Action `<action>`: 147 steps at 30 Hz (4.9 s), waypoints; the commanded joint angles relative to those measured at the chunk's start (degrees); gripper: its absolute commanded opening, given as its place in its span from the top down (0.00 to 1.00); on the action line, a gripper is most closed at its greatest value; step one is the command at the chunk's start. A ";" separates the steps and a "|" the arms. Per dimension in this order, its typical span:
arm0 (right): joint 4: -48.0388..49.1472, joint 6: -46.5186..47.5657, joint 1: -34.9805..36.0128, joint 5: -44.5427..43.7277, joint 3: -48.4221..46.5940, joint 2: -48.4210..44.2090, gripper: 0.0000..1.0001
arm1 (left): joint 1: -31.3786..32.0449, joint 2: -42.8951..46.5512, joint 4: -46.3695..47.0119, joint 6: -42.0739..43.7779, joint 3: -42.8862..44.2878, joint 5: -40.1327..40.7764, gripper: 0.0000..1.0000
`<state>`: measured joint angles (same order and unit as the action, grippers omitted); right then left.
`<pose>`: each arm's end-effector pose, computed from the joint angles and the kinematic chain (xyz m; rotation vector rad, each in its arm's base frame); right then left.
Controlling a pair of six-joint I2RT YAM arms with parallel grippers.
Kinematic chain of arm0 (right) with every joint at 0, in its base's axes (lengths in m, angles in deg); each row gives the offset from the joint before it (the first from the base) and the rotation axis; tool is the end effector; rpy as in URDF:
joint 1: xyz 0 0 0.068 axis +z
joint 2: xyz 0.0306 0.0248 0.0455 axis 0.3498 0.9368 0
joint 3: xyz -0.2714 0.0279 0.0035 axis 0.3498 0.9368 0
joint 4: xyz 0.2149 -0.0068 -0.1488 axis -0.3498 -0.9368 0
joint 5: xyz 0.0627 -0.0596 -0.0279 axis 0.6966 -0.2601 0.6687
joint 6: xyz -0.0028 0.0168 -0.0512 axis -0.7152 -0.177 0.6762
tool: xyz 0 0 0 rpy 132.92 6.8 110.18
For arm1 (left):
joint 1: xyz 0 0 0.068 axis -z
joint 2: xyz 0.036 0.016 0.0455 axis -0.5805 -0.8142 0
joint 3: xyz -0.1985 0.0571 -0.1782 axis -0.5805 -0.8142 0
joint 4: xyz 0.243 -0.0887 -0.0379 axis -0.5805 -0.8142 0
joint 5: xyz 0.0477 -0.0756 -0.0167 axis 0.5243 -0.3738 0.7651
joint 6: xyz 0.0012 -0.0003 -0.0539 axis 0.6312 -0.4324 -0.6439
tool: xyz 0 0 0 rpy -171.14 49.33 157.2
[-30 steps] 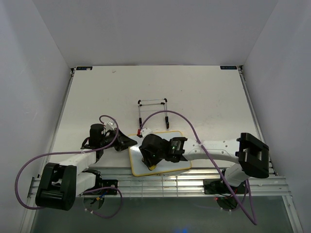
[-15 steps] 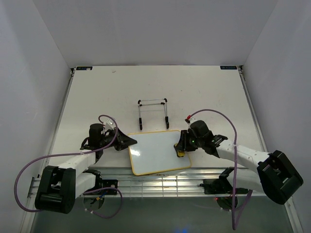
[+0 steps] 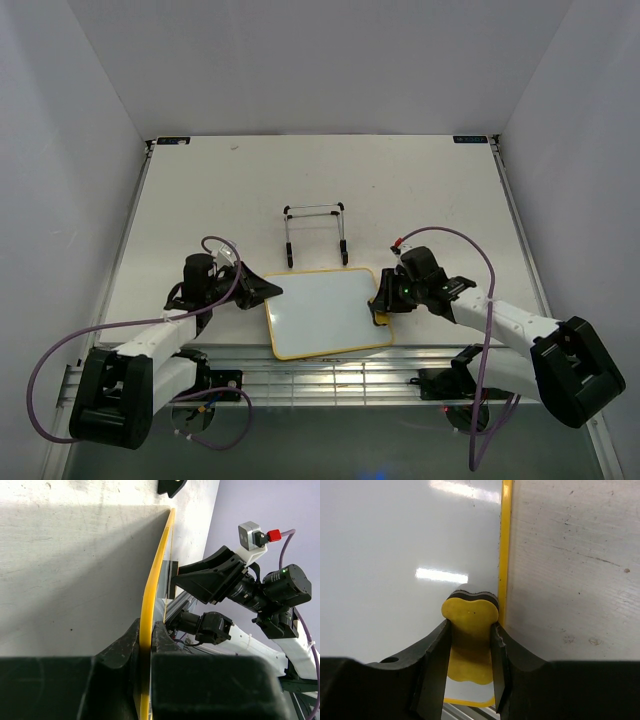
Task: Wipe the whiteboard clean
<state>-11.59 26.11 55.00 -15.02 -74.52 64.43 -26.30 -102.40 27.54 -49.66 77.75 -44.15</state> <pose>0.1668 0.1219 0.1594 -0.1828 2.5403 0.6798 0.1720 -0.0524 0.1432 -0.5528 2.3578 -1.4383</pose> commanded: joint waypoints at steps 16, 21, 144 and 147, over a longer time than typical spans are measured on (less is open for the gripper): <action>-2.25 -7.79 7.75 8.97 9.89 -5.15 0.87 | -1.02 -4.92 -2.05 -0.12 -2.07 17.23 1.00; -0.10 -9.29 9.33 10.05 8.68 -5.86 0.87 | -0.93 -5.10 -1.78 -0.03 -2.95 17.31 1.00; -28.60 14.97 -14.40 -14.04 -21.13 -0.15 0.29 | -8.48 -66.09 53.15 -10.95 65.60 -26.54 1.00; -28.43 15.06 -14.40 -14.13 -20.78 -1.03 0.29 | -9.01 -66.71 52.79 -8.57 66.13 -26.89 1.00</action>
<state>-39.63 40.07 40.79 -29.90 -94.58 65.02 -34.32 -168.82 80.59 -62.25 141.60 -71.78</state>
